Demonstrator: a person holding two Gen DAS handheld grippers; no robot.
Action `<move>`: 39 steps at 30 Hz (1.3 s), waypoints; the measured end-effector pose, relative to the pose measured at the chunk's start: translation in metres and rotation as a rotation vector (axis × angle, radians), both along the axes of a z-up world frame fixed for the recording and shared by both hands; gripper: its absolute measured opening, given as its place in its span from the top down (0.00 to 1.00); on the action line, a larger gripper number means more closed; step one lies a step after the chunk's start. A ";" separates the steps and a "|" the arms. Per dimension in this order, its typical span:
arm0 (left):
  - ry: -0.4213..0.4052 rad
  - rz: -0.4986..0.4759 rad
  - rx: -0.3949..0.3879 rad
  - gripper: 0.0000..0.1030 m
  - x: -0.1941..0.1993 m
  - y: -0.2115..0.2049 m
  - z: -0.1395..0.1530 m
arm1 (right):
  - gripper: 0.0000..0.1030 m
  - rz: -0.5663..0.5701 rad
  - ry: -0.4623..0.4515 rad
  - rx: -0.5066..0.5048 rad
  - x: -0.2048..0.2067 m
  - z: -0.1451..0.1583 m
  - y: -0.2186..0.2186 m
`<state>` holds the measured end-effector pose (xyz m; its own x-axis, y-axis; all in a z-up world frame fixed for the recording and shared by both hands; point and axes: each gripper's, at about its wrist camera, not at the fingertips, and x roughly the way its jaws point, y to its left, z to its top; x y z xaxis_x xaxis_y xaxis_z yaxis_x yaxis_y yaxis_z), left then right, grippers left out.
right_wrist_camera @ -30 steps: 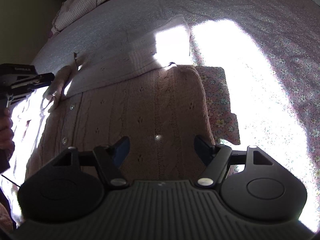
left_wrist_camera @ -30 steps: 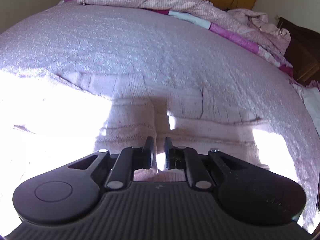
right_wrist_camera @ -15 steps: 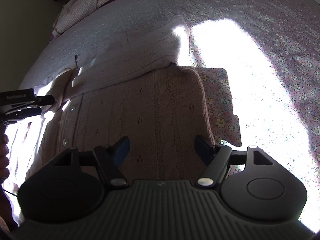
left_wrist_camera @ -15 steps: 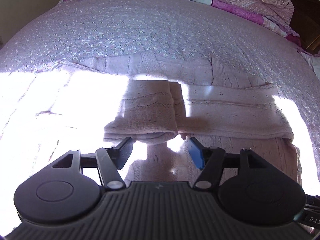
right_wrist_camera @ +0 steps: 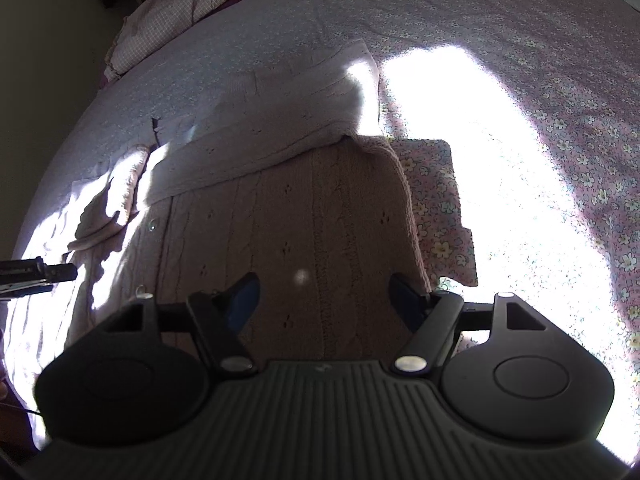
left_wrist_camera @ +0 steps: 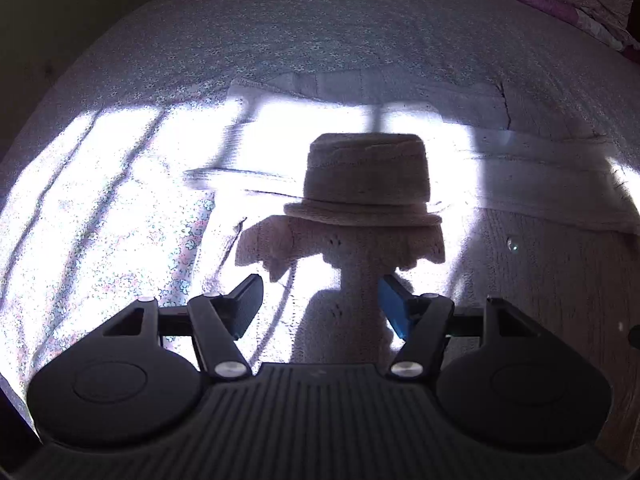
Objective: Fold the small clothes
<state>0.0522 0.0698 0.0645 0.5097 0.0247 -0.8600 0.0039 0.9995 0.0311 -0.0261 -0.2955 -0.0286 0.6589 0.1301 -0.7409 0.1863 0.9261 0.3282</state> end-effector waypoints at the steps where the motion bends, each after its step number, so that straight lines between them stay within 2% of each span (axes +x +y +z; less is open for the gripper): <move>1: 0.003 0.011 0.000 0.31 -0.001 0.005 -0.001 | 0.29 0.003 -0.002 -0.004 0.001 0.002 0.001; 9: 0.025 0.080 -0.008 0.30 -0.002 0.041 -0.002 | 0.29 0.082 -0.010 -0.012 0.019 0.021 0.014; 13: 0.023 0.109 0.000 0.23 -0.003 0.054 0.000 | 0.29 0.135 -0.024 -0.012 0.033 0.037 0.028; 17: 0.037 0.144 0.003 0.23 -0.006 0.065 -0.003 | 0.29 0.190 -0.051 -0.001 0.047 0.051 0.046; 20: 0.045 0.158 -0.001 0.23 -0.006 0.075 -0.009 | 0.29 0.232 -0.061 -0.016 0.058 0.057 0.065; 26: 0.052 0.179 0.045 0.22 -0.009 0.091 -0.017 | 0.29 0.342 -0.057 -0.046 0.077 0.063 0.108; 32: 0.070 0.204 -0.044 0.19 -0.010 0.111 -0.026 | 0.29 0.443 -0.057 -0.087 0.097 0.067 0.156; 39: 0.080 0.193 -0.051 0.14 -0.009 0.108 -0.030 | 0.29 0.566 -0.040 -0.111 0.120 0.062 0.218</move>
<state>0.0436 0.1781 0.0347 0.4299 0.0710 -0.9001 -0.1871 0.9823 -0.0119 0.0939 -0.0777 0.0333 0.5372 0.3930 -0.7463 -0.3586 0.9073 0.2197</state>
